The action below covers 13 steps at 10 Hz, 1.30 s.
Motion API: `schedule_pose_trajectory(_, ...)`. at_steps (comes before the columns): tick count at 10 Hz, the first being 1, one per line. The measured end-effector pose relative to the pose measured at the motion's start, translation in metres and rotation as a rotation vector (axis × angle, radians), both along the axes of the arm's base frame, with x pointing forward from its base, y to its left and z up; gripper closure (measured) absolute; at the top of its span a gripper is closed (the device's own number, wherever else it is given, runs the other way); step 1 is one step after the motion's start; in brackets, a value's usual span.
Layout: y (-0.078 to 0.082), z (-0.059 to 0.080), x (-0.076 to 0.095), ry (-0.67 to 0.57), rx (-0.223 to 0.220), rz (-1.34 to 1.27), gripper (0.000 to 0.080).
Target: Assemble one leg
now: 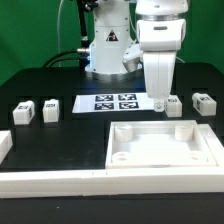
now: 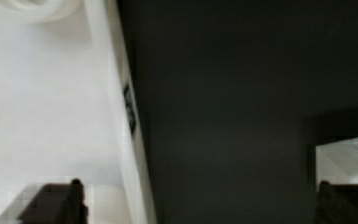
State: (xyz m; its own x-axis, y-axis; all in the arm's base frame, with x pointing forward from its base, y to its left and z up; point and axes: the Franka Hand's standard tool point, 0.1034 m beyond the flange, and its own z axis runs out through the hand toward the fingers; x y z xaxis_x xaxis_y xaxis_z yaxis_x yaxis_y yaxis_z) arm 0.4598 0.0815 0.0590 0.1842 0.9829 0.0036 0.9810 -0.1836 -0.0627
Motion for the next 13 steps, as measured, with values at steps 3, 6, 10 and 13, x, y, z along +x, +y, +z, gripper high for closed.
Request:
schedule_pose_trajectory(3,-0.001,0.0,0.0,0.006,-0.015,-0.27,0.0151)
schedule_pose_trajectory(6,-0.006,-0.009,-0.019,0.048,-0.029,-0.775,0.0151)
schedule_pose_trajectory(10,0.028,-0.011,-0.04,0.094,-0.076,-1.398,0.0151)
schedule_pose_trajectory(13,0.064,-0.01,-0.052,0.107,-0.086,-1.468,0.0151)
